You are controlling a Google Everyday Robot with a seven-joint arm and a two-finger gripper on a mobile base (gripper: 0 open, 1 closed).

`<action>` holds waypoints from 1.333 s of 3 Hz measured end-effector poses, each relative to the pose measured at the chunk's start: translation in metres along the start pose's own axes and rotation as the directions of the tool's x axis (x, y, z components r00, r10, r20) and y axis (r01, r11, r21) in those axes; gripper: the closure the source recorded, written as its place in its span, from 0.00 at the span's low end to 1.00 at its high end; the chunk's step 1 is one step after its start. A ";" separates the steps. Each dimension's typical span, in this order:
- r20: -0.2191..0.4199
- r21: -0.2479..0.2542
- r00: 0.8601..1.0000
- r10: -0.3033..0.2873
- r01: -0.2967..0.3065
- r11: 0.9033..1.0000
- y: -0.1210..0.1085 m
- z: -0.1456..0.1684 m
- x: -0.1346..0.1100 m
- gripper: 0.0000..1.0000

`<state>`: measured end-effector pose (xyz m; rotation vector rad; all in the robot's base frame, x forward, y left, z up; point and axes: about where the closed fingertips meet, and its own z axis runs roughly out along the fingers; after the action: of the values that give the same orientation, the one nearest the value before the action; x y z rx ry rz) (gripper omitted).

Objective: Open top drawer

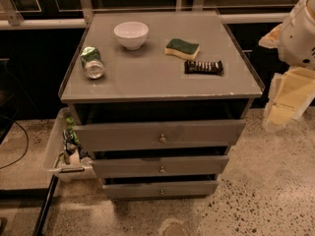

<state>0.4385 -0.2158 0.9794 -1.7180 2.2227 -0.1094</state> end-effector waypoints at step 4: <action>0.020 -0.067 0.999 -0.031 0.032 0.997 0.023 0.074 0.003 0.00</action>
Offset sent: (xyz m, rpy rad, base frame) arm 0.0036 0.0054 -0.0250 0.0068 0.0411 -0.0041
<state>0.4386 -0.2018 0.9035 -1.7822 2.2099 -0.0259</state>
